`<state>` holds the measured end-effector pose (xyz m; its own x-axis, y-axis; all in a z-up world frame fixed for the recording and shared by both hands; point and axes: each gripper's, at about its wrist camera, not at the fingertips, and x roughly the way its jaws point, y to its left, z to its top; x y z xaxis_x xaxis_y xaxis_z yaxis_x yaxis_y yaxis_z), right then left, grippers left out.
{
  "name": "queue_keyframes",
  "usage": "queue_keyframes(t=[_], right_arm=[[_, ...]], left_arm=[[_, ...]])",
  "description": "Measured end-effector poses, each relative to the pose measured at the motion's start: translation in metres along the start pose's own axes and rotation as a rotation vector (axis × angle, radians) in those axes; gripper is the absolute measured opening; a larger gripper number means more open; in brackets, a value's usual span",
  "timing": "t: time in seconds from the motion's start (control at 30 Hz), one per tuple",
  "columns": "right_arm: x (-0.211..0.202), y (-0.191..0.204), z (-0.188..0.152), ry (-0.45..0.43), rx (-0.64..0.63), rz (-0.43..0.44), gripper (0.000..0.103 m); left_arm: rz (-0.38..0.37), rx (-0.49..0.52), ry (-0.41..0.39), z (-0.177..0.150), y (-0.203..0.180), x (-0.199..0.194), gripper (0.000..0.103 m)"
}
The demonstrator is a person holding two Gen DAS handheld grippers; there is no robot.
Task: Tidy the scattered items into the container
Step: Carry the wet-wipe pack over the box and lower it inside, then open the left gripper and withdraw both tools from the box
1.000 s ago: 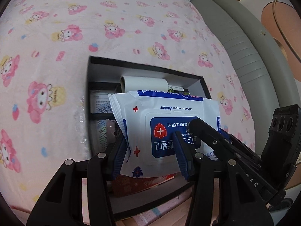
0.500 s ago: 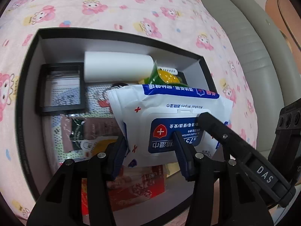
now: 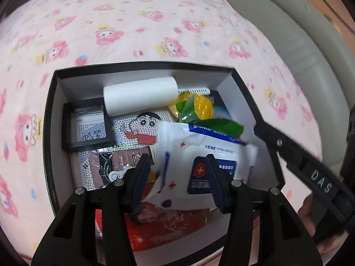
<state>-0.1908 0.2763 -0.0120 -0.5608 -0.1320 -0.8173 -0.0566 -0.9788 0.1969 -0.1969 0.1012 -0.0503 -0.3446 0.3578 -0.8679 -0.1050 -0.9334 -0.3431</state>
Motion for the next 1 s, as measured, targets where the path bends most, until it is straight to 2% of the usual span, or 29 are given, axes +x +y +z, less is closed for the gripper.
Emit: queue_keyframes(t=[0.07, 0.13, 0.33, 0.53, 0.63, 0.67, 0.77, 0.83, 0.9, 0.97, 1.0], right_arm=[[0.000, 0.001, 0.000, 0.003, -0.005, 0.000, 0.042], [-0.001, 0.001, 0.001, -0.001, -0.004, -0.004, 0.042], [0.003, 0.003, 0.001, 0.005, -0.007, -0.005, 0.042], [0.004, 0.005, 0.002, 0.010, -0.010, -0.012, 0.042], [0.003, 0.005, 0.001, 0.008, -0.009, -0.024, 0.043], [0.003, 0.005, 0.001, 0.005, -0.006, -0.027, 0.043], [0.000, 0.004, 0.002, -0.005, 0.004, -0.038, 0.044], [-0.006, 0.006, 0.003, -0.039, -0.008, -0.065, 0.044], [-0.013, 0.009, 0.003, -0.076, -0.021, -0.094, 0.045], [-0.017, 0.010, 0.005, -0.100, -0.025, -0.102, 0.056], [-0.020, 0.011, 0.005, -0.112, -0.026, -0.106, 0.065]], left_arm=[[0.042, 0.021, 0.030, -0.002, -0.002, 0.007, 0.051], [0.052, 0.003, 0.063, -0.003, 0.001, 0.019, 0.051], [-0.039, -0.036, 0.080, 0.001, 0.002, 0.033, 0.051], [-0.047, -0.033, 0.083, 0.002, 0.002, 0.031, 0.050], [0.007, -0.033, 0.026, -0.001, 0.003, 0.019, 0.054], [0.032, -0.028, -0.001, 0.000, 0.003, 0.013, 0.058], [0.112, 0.005, -0.109, 0.003, 0.001, -0.009, 0.064], [0.150, 0.014, -0.175, 0.005, 0.002, -0.022, 0.070], [0.166, 0.001, -0.233, 0.008, 0.008, -0.035, 0.080], [0.180, -0.016, -0.278, 0.013, 0.014, -0.045, 0.086], [0.192, -0.025, -0.295, 0.016, 0.017, -0.049, 0.088]])
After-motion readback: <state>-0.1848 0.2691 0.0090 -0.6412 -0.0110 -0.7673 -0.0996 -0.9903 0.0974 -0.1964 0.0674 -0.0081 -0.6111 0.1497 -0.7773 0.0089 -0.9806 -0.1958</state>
